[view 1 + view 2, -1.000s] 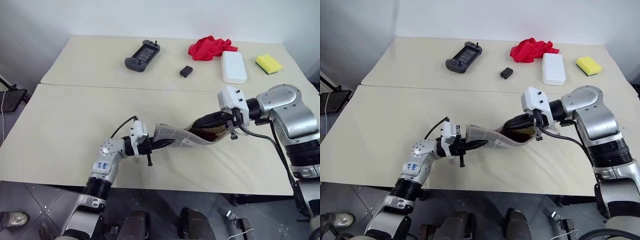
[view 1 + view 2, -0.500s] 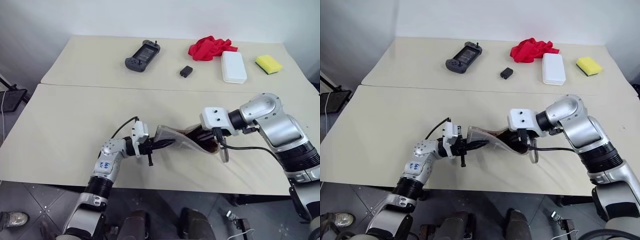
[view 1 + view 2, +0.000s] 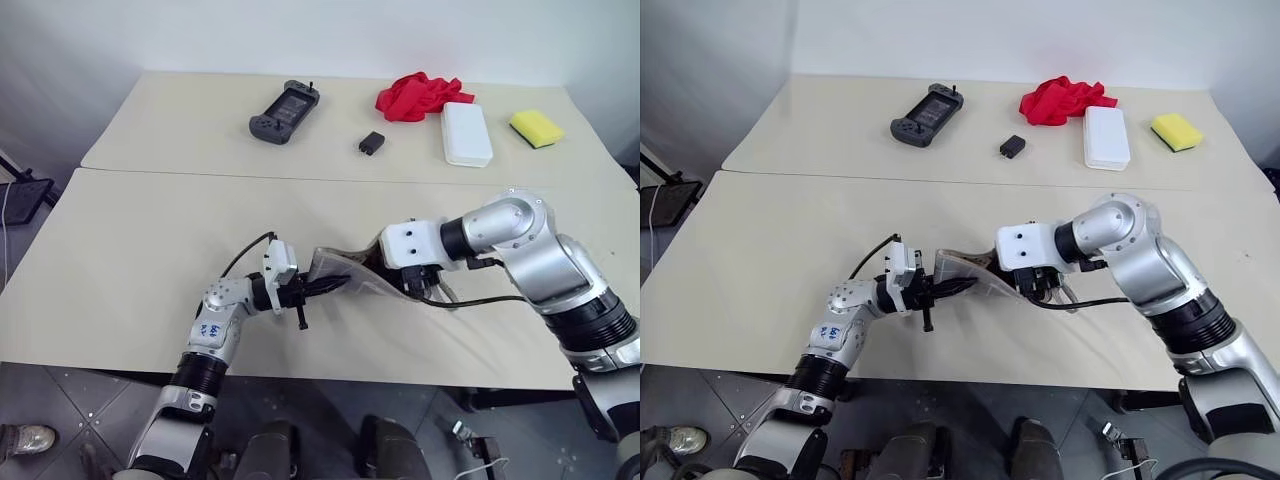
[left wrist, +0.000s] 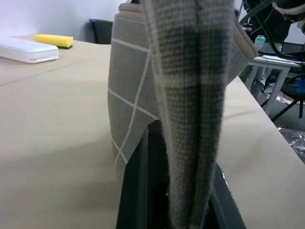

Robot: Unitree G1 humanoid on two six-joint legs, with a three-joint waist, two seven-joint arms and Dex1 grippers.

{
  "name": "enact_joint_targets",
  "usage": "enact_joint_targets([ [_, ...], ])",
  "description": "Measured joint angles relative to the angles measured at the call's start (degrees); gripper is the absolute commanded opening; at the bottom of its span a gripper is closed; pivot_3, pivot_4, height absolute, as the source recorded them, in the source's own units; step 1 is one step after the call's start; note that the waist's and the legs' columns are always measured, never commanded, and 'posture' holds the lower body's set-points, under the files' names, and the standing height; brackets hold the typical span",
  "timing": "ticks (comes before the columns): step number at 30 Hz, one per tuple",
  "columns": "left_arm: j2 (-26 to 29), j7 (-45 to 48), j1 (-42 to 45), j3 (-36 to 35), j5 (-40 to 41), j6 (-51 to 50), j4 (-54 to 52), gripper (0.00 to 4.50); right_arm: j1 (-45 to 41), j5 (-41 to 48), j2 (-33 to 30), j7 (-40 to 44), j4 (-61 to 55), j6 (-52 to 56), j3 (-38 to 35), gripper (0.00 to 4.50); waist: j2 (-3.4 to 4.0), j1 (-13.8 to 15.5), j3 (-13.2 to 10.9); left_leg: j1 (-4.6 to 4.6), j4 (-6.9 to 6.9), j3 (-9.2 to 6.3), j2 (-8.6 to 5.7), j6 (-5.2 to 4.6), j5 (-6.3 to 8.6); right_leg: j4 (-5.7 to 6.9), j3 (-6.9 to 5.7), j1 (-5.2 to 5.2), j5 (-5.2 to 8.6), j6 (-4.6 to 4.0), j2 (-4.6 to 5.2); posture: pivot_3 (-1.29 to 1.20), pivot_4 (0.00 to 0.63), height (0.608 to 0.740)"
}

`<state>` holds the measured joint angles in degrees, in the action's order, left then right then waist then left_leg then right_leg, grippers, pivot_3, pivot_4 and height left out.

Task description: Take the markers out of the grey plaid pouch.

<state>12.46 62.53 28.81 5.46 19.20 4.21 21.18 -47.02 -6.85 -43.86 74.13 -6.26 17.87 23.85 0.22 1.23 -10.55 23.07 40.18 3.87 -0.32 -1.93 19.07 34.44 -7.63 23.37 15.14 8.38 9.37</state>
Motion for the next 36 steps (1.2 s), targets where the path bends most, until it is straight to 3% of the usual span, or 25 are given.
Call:
enact_joint_targets([
  [3, -0.2, -0.3, 0.0, 0.0, 0.0, -0.2, 0.1, 0.0, 0.0, -2.3, 0.7, -0.9, 1.3, -0.1, 1.5, 3.57, 0.0, 0.0, 0.0, 0.0, 0.0, 0.0, 0.0, 0.0, 0.0, 0.0, 0.0, 0.0, 0.0, 0.0, 0.0, 0.0, 0.15, 0.74],
  [7, -0.3, -0.4, 0.1, 0.2, -0.2, -0.5, 0.2, 0.0, -0.1, -3.8, 1.4, -1.1, 2.1, -0.5, 2.7, 4.4, 0.0, -0.1, 0.0, -0.01, 0.0, 0.0, 0.0, 0.0, 0.0, 0.0, 0.0, -0.01, 0.0, 0.0, -0.01, 0.0, 0.15, 0.74],
  [18, -0.5, -0.6, 1.2, -0.5, -0.5, -0.5, 2.5, 0.0, -3.0, -8.5, 5.8, -1.0, 8.5, -1.6, 5.8, 4.4, -0.15, -1.1, 0.1, -0.15, -0.01, -0.02, 0.03, 0.02, -0.01, 0.03, 0.0, -0.14, 0.0, 0.0, -0.04, 0.0, 0.15, 0.74],
  [21, -0.6, -0.6, 1.2, -0.5, -0.5, -0.5, 2.5, 0.0, -2.6, -9.2, 6.0, -1.1, 8.9, -1.8, 5.9, 3.71, -0.16, -1.2, 0.1, -0.24, -0.01, -0.05, 0.03, 0.02, -0.01, 0.02, -0.01, -0.25, 0.0, 0.0, -0.03, 0.0, 0.15, 0.74],
  [29, -0.5, -0.9, 1.2, -0.9, -0.6, -0.5, 2.5, 0.0, -1.3, -10.1, 6.0, -1.4, 9.8, -4.3, 5.6, 1.13, -0.16, -1.2, 0.1, -0.72, -0.16, -0.2, 0.05, 0.02, 0.0, -0.19, -0.01, -0.78, 0.0, 0.0, -0.02, 0.0, 0.15, 0.74],
  [36, -0.4, -0.9, 1.2, -1.2, -0.4, -0.4, 2.1, 0.0, -0.1, -6.1, 4.8, -0.7, 9.7, -7.7, 2.0, 1.12, -0.17, -1.2, 0.1, -0.7, -0.19, -0.21, 0.05, 0.01, 0.0, -0.25, -0.02, -0.78, 0.0, 0.0, -0.02, 0.0, 0.15, 0.74],
])
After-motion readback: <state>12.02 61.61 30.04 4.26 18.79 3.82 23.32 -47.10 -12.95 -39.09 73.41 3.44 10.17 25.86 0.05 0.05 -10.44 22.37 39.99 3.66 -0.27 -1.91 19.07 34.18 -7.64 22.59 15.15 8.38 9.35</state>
